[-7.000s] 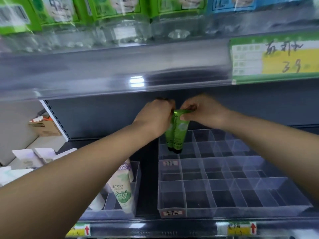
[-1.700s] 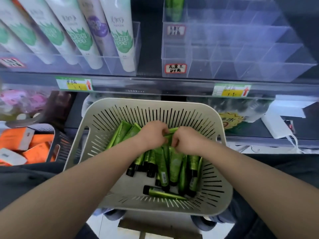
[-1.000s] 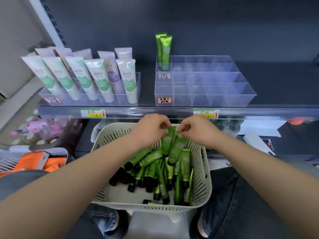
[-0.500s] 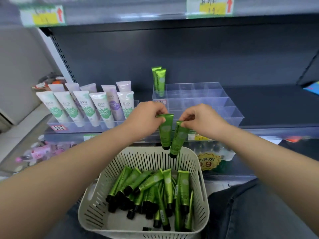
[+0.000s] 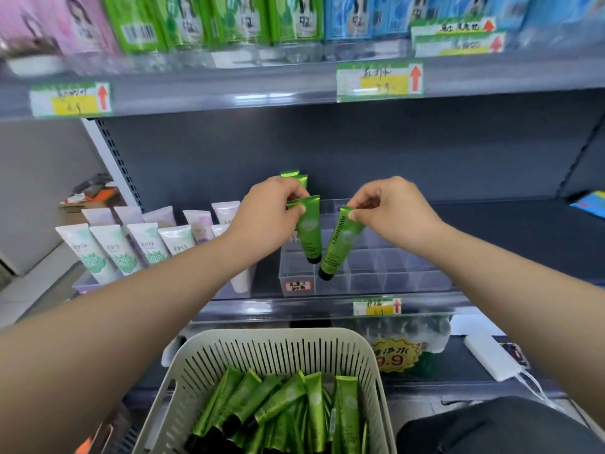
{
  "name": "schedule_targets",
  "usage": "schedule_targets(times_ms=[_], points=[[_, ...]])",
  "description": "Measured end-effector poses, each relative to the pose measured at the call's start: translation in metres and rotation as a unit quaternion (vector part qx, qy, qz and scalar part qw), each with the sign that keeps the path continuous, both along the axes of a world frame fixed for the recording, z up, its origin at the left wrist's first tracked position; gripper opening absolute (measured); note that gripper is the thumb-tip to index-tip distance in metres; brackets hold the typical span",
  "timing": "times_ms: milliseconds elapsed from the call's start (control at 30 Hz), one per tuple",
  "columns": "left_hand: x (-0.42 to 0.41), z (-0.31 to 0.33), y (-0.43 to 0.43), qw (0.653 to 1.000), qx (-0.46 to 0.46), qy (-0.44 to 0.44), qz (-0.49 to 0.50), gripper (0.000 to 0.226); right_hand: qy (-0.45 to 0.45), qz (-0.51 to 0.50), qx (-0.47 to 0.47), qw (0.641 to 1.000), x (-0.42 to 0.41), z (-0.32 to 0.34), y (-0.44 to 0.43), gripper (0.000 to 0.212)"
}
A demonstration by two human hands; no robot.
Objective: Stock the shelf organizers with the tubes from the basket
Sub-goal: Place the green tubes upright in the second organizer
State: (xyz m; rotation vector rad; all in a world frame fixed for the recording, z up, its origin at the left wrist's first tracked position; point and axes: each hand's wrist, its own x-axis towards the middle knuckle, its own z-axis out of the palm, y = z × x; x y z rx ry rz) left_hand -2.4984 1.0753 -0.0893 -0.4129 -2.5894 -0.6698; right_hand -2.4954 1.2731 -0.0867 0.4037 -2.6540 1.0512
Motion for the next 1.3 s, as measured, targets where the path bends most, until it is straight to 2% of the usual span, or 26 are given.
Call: schedule_targets(times_ms=[633,967,1300], points=[[-0.120,-0.016,0.025,0.999,0.004,0.029,0.028,0.016,0.048,-0.043,-0.019,0.998,-0.113,-0.013,-0.001,0.009],[-0.179,-0.019,0.029,0.999,-0.030,0.032,0.013,0.018,0.095,-0.057,-0.025,0.994,-0.168,-0.015,0.002,0.013],[-0.198,-0.039,0.040,0.999,-0.049,-0.003,0.011,0.022,0.086,-0.014,0.030,0.996,-0.194,-0.039,-0.005,0.014]])
